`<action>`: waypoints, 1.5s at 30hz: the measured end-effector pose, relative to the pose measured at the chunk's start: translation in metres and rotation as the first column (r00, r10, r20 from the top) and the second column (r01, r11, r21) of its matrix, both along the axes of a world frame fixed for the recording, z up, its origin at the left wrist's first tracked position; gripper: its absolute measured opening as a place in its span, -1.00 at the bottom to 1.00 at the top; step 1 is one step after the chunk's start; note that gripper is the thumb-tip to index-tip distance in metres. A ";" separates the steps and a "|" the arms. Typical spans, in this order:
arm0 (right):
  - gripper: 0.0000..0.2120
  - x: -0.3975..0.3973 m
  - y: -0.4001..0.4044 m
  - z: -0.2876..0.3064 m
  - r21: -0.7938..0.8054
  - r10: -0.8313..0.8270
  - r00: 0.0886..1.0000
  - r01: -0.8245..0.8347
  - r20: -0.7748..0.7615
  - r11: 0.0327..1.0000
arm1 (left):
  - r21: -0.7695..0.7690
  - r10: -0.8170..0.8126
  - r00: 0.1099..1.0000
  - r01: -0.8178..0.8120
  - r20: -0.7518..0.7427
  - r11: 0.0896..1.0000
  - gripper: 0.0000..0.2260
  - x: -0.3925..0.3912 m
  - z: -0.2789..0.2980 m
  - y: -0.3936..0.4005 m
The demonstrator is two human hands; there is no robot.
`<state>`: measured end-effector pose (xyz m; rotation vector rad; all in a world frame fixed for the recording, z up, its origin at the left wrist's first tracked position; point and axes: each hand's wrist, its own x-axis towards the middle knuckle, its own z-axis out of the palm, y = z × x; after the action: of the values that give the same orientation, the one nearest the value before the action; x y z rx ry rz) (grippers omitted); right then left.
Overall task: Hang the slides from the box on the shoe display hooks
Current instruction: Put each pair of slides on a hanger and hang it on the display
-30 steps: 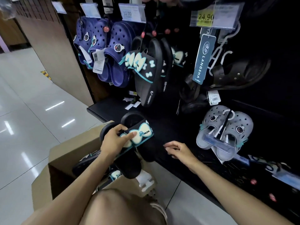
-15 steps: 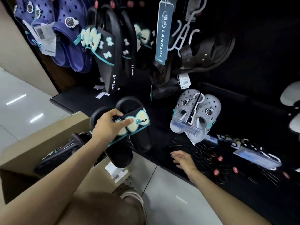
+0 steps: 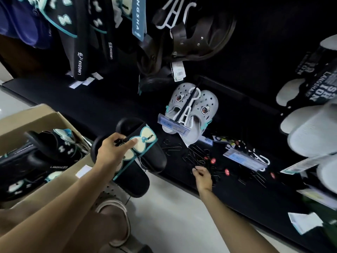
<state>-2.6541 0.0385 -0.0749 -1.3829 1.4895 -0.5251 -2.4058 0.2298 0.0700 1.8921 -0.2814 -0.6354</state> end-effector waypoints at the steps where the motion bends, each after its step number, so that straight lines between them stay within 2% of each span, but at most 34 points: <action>1: -0.81 -0.005 -0.003 -0.005 -0.016 -0.028 0.999 0.028 -0.030 0.999 | 0.000 0.000 1.000 0.000 -0.002 1.000 -0.64 -0.002 -0.001 -0.001; 5: -0.66 -0.023 -0.008 -0.017 -0.044 -0.117 0.987 0.113 -0.114 0.993 | -0.005 -0.002 1.000 0.002 -0.021 1.000 -0.63 -0.009 -0.007 -0.003; 9: -0.52 -0.027 -0.013 -0.023 -0.060 -0.091 0.986 0.084 -0.140 0.995 | 0.010 0.003 1.000 -0.003 -0.012 1.000 -0.68 -0.009 -0.008 -0.003; 15: -0.58 -0.035 -0.025 -0.014 -0.225 -0.251 0.939 0.199 -0.236 0.954 | 0.006 -0.003 1.000 0.003 0.002 1.000 -0.70 -0.012 -0.001 -0.004; 20: -0.45 -0.045 -0.039 -0.014 -0.095 -0.171 0.904 0.145 -0.393 0.985 | 0.028 0.003 1.000 -0.002 -0.006 1.000 -0.69 -0.009 -0.005 -0.001; 26: -0.64 -0.048 -0.039 -0.020 -0.053 -0.188 0.894 0.182 -0.406 0.982 | 0.027 -0.002 1.000 0.002 -0.007 1.000 -0.73 -0.009 -0.005 -0.001; 30: -0.66 -0.050 -0.039 -0.025 -0.080 -0.309 0.888 0.300 -0.341 0.951 | 0.031 -0.006 1.000 0.006 -0.001 1.000 -0.74 -0.010 -0.005 -0.002; 34: -0.75 -0.052 -0.042 -0.029 -0.056 -0.434 0.888 0.431 -0.152 0.901 | 0.048 -0.003 1.000 0.004 -0.014 0.999 -0.73 -0.010 -0.007 -0.002; 37: -0.71 -0.054 -0.041 -0.024 -0.006 -0.452 0.890 0.452 -0.059 0.892 | 0.061 -0.006 1.000 0.006 -0.005 0.998 -0.72 -0.010 -0.009 -0.002; 40: -0.67 -0.053 -0.041 -0.025 0.046 -0.475 0.880 0.476 -0.027 0.878 | 0.072 -0.009 1.000 0.010 -0.002 0.997 -0.71 -0.009 -0.009 -0.002; 45: -0.79 -0.053 -0.043 -0.029 0.114 -0.533 0.846 0.530 0.001 0.840 | 0.076 -0.007 1.000 0.007 -0.002 0.997 -0.72 -0.011 -0.007 -0.004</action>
<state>-2.7074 -0.0049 -0.1035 -0.8539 1.8530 -0.7922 -2.4166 0.2259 0.0631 1.9646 -0.2658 -0.6601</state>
